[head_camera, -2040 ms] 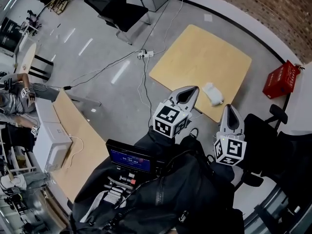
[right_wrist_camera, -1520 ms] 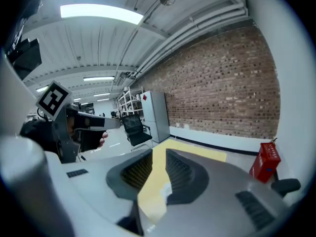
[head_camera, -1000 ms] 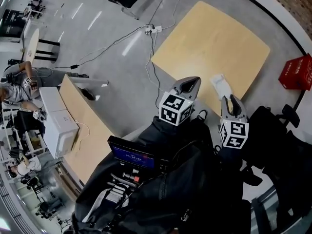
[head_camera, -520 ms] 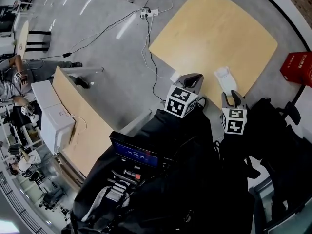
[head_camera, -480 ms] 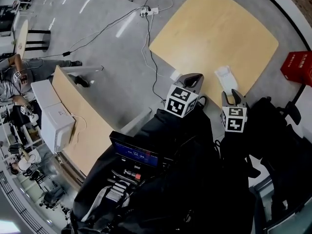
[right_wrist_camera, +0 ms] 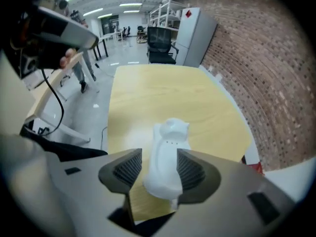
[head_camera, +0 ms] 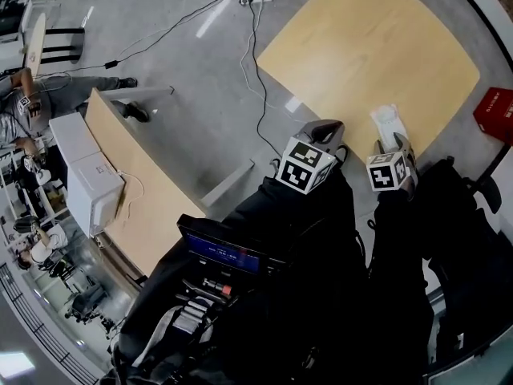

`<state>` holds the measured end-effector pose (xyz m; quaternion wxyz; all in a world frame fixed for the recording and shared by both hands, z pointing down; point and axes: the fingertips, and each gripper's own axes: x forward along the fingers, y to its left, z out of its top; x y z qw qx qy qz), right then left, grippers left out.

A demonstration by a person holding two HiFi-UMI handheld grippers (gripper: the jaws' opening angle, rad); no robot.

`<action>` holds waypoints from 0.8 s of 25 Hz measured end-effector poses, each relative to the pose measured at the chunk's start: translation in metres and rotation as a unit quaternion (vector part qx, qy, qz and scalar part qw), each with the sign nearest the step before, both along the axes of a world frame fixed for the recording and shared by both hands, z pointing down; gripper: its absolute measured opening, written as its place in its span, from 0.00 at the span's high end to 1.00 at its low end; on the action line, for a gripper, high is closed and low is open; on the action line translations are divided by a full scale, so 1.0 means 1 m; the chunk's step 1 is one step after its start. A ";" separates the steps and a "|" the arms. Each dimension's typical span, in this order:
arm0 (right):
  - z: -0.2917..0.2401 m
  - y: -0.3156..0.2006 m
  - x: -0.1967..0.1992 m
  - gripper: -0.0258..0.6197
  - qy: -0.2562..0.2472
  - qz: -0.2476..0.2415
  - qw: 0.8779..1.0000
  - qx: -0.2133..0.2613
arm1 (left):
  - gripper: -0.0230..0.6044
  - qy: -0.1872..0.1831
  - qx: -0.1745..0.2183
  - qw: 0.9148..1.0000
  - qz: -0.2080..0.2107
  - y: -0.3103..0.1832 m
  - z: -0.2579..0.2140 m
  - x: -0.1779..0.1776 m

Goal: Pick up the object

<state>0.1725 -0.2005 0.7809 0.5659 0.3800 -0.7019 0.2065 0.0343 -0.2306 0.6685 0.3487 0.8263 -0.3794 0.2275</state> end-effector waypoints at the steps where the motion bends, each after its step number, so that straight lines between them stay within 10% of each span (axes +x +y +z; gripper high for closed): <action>1: 0.006 -0.001 -0.001 0.62 0.022 -0.017 1.000 -0.005 | 0.96 0.000 -0.001 1.000 -0.003 0.000 0.001 -0.003; 10: 0.047 -0.001 0.010 0.61 0.232 -0.124 0.965 -0.022 | 0.96 -0.001 -0.010 1.000 -0.023 0.004 0.008 -0.026; 20: 0.051 -0.007 0.009 0.65 0.299 -0.143 0.943 0.014 | 0.96 -0.001 -0.012 0.999 -0.030 0.011 0.007 -0.052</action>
